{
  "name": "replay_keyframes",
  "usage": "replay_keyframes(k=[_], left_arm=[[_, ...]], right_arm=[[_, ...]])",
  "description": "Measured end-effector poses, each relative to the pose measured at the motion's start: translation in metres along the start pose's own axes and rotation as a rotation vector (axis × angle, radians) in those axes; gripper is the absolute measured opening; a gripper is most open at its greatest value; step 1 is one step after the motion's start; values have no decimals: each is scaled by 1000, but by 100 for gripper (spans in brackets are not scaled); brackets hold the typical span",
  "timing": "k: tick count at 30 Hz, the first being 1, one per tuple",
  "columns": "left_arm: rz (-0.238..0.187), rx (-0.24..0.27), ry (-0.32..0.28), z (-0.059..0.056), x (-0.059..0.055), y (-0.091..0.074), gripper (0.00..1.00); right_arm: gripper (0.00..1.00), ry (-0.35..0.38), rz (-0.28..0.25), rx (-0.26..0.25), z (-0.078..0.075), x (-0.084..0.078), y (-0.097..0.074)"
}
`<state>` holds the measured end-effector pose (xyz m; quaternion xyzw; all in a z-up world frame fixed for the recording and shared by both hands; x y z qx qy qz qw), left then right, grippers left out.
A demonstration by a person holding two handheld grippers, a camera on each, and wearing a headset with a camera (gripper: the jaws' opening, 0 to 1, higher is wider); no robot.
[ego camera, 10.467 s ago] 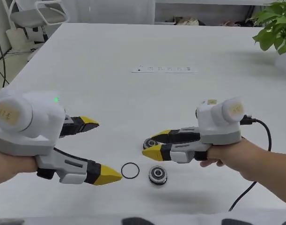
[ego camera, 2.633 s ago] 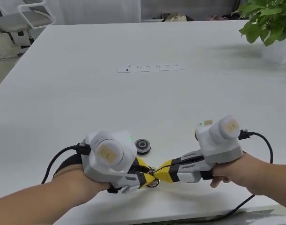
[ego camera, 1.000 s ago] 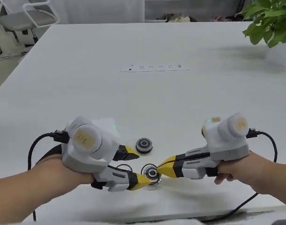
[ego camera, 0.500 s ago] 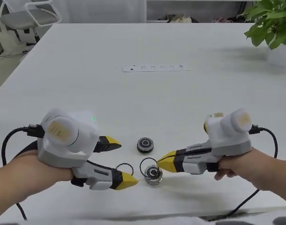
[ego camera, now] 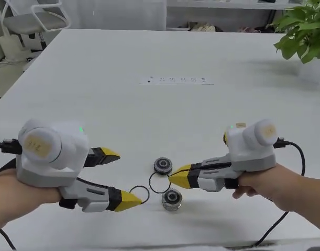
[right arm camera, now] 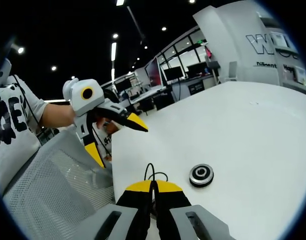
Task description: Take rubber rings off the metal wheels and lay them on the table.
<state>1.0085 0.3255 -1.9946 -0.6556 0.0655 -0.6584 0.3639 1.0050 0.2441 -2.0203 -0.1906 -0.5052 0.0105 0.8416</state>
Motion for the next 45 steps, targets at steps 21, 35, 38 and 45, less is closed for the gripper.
replay_keyframes(k=[21, 35, 38, 45], left_arm=[[-2, 75, -41, 18, -12, -24, 71], [-5, 117, -62, 25, -19, -38, 72], [-4, 117, -64, 25, -20, -39, 72], [-2, 120, -69, 25, -22, -40, 72]], right_arm=[[0, -7, 0, 7, 0, 11, 29], [0, 8, 30, 14, 3, 2, 55], [0, 7, 38, 17, 4, 0, 60], [0, 5, 53, 10, 4, -4, 67]])
Point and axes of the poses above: the centre of the closed fingertips' face, and the gripper's own axes: y roughly forward along the fingers, z roughly to its left, x roughly out of its top, the point moved 1 cm from there along -y, roughly backward along the fingers, and after that the axes turned 10 degrees about x, right-handed, at the moved point
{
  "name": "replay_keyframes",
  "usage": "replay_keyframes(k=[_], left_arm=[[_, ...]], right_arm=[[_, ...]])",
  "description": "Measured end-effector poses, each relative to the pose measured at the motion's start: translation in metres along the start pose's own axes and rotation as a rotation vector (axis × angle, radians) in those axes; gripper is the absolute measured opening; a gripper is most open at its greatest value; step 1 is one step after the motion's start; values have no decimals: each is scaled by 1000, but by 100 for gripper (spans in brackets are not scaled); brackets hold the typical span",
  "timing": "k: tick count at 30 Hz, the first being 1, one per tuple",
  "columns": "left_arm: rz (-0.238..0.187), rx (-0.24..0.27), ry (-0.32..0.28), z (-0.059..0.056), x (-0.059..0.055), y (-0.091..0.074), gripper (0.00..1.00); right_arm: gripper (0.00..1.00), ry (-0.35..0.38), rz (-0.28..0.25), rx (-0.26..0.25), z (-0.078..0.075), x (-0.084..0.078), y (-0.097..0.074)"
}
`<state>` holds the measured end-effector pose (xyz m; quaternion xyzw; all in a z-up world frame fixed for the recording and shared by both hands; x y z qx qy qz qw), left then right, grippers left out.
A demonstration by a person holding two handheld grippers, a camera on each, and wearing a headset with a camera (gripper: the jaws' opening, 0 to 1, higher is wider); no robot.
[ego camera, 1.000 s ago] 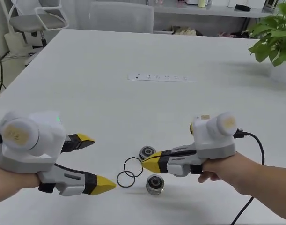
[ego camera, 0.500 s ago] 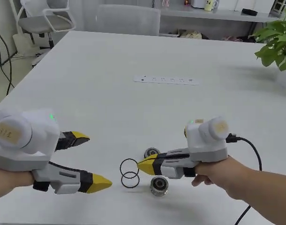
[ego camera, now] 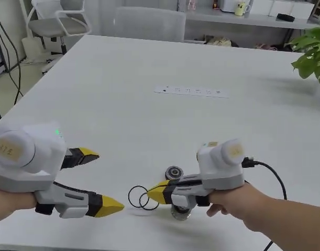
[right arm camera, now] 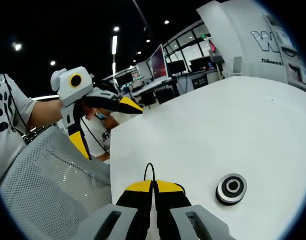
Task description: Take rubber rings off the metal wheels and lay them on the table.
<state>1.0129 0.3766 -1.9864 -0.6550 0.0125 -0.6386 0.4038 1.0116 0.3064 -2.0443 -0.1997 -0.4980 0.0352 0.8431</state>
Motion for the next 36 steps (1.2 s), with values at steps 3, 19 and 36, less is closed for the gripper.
replay_keyframes(k=[3, 19, 36], left_arm=[[0, -1, 1, 0, 0, 0, 72], [10, -1, 0, 0, -3, 1, 71], [17, -9, 8, 0, 0, 4, 71]], right_arm=[[0, -3, 9, 1, 0, -2, 2], [0, -24, 49, -66, -12, -8, 0], [4, -40, 57, -106, -21, -9, -9]])
Point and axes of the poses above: the centre of the closed fingertips' face, and the gripper's own axes: y roughly forward along the fingers, z roughly to its left, x roughly out of its top, the point moved 1 cm from there along -y, roughly backward along the fingers, and after that the axes turned 10 degrees about x, right-handed, at the moved point
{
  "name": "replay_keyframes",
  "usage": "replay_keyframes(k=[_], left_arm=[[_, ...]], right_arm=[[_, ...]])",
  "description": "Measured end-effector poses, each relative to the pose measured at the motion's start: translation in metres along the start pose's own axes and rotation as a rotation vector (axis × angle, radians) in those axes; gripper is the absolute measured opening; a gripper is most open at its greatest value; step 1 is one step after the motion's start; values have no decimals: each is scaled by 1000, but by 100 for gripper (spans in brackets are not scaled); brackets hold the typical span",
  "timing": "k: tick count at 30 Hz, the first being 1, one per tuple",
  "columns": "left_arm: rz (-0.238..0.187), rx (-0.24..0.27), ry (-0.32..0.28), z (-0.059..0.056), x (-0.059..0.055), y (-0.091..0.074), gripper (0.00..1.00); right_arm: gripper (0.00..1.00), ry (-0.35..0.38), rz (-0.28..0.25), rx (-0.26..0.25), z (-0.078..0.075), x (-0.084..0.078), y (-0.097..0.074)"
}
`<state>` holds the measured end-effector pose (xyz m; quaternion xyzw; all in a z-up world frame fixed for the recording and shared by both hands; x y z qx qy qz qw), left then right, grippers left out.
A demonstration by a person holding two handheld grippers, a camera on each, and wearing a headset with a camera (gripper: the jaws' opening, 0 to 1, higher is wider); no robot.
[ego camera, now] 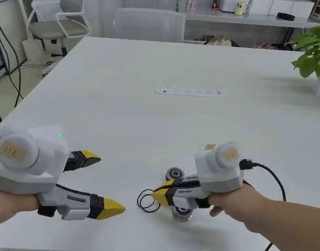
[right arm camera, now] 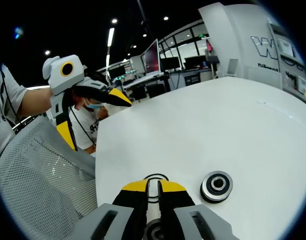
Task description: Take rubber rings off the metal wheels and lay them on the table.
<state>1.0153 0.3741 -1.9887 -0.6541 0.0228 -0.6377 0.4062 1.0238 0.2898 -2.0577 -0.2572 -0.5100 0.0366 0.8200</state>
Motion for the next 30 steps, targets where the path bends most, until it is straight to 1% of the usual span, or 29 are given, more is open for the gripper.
replay_keyframes(k=[7, 11, 12, 16, 23, 30], left_arm=[[4, -2, 1, 1, 0, 1, 71], [5, -3, 1, 2, 1, 1, 70], [3, -2, 0, 3, 2, 2, 70], [0, -3, -3, 3, 5, 4, 70], [-9, -16, -6, 3, 15, 12, 69], [-13, -29, 5, 5, 24, 20, 68]], right_arm=[[8, -5, -12, -12, -3, 3, -5], [10, -2, -28, -18, -4, 6, -9], [10, -5, -40, -24, -5, 9, -13], [12, -1, -61, -33, -9, 13, -19], [15, -3, -96, -74, -23, 21, -38], [18, -4, -112, -108, -34, 22, -53]])
Point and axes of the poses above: the centre of the closed fingertips' face, and the gripper's own axes: y roughly forward along the fingers, z roughly to its left, x roughly out of its top, the point moved 1 cm from there along -y, roughly backward along the fingers, and after that the axes turned 10 degrees about x, right-handed, at the moved point
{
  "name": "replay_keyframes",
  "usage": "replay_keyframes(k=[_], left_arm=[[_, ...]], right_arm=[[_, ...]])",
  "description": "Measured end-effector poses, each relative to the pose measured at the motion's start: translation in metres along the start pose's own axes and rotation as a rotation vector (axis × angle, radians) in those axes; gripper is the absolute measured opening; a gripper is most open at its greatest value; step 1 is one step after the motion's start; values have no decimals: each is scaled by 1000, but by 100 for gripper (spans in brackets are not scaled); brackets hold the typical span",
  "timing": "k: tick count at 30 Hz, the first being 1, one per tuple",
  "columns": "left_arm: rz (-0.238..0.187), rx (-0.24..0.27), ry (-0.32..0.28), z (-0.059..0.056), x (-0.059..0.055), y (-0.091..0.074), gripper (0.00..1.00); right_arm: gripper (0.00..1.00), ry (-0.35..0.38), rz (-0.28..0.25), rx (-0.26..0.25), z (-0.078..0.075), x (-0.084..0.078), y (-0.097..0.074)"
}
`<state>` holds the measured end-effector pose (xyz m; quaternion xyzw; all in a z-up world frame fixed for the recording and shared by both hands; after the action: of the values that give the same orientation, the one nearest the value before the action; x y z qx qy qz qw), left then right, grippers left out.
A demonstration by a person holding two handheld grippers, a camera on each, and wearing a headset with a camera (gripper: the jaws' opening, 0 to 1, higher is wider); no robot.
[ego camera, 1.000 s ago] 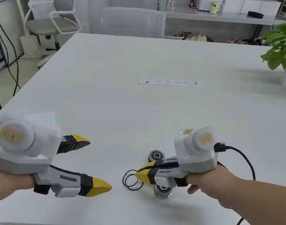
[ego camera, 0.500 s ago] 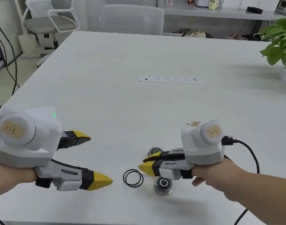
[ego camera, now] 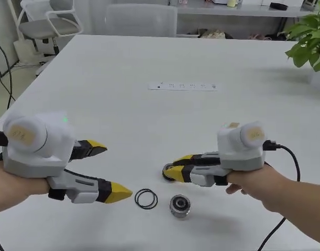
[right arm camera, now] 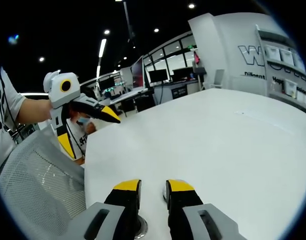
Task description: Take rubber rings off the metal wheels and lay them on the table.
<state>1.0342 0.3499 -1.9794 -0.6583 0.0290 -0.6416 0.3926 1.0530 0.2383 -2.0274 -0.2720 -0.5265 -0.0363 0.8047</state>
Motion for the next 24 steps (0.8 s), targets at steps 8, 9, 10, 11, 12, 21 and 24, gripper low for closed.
replay_keyframes(k=[8, 9, 10, 11, 12, 21, 24], left_arm=[[-10, -9, -8, 5, 10, 11, 67], [-9, -12, -8, 5, 11, 14, 67], [-9, -14, -7, 5, 12, 15, 67], [-8, -18, -10, 5, 13, 17, 67], [-8, -19, -11, 5, 13, 18, 67], [-11, -31, -16, 9, 19, 29, 65], [-2, -40, 8, 9, 21, 35, 65]], right_arm=[[22, -11, 4, -24, -9, -1, -11], [22, -11, 4, -25, -10, -1, -12], [22, -11, 5, -29, -11, -2, -13], [23, -12, 5, -32, -12, -2, -14], [23, -14, 6, -33, -13, -2, -15], [26, -28, 18, -42, -17, -6, -19], [28, -33, 23, -46, -19, -8, -20]])
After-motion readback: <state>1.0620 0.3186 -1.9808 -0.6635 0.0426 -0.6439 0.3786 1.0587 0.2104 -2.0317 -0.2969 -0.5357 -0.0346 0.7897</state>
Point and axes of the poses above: the centre of the closed fingertips' face, and the gripper's own axes: y roughly forward along the fingers, z roughly to its left, x roughly out of its top, the point moved 1 cm from there along -y, roughly backward along the fingers, and after that the axes turned 10 degrees about x, right-handed, at the moved point
